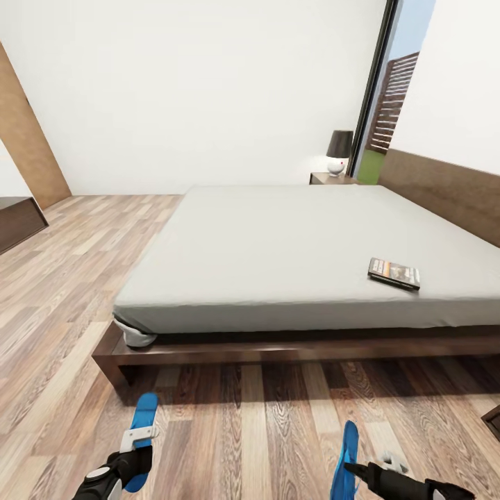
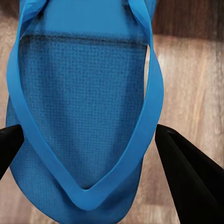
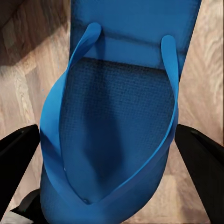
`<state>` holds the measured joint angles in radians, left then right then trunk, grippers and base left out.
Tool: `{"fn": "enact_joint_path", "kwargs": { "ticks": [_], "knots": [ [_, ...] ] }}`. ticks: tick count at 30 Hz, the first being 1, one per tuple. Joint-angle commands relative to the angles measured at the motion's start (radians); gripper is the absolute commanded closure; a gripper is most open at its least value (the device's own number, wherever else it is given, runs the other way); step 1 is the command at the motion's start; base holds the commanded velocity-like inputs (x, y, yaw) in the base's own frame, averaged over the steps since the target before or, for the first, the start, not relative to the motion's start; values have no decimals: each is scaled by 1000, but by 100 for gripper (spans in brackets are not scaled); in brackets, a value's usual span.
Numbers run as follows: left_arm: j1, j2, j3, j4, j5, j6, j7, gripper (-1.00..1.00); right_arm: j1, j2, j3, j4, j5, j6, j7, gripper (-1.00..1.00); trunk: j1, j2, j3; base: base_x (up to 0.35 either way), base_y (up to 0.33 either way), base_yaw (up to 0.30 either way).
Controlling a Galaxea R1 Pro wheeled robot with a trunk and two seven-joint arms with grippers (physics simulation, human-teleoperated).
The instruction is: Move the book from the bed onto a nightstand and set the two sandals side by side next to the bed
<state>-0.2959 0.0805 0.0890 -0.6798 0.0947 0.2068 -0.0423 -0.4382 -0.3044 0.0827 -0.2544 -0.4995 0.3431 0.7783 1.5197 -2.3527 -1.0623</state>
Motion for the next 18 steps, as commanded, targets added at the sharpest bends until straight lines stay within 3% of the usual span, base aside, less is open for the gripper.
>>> {"fn": "enact_joint_path", "kwargs": {
  "ticks": [1,3,5,8,11,12,13,16,17,18],
  "knots": [
    [0,0,3,-2,10,7,-4,100,0,-11,11,-24,-10,47,1,100,0,0,-1,0,0,0],
    [0,-1,2,-1,13,8,-3,100,0,-35,10,-110,-11,168,1,100,0,0,-1,0,0,0],
    [0,-1,2,-2,13,8,-3,100,0,-42,10,-159,-11,217,2,100,0,0,-1,0,0,0],
    [0,-5,2,-2,15,8,-4,100,0,-47,10,-208,-12,258,9,100,0,0,-1,0,0,0],
    [0,-6,2,-1,16,8,-6,100,0,-47,12,-221,-12,268,74,100,0,0,-1,0,0,0],
    [0,-7,2,-1,16,8,-6,100,0,-47,12,-224,-11,270,140,100,0,0,-1,0,0,0],
    [0,-7,2,-1,22,8,-7,100,0,-49,12,-228,-8,272,274,100,0,0,-1,0,0,0],
    [0,-7,2,-1,29,8,-8,100,0,-58,12,-230,-7,273,383,100,0,0,-1,0,0,0],
    [0,-8,1,-1,32,8,-7,100,-1,-77,12,-245,-7,274,452,100,0,0,-1,0,0,0],
    [0,-8,1,-1,33,7,-6,100,-1,-84,12,-258,-7,274,478,100,0,0,-1,0,0,0]
  ]
}}
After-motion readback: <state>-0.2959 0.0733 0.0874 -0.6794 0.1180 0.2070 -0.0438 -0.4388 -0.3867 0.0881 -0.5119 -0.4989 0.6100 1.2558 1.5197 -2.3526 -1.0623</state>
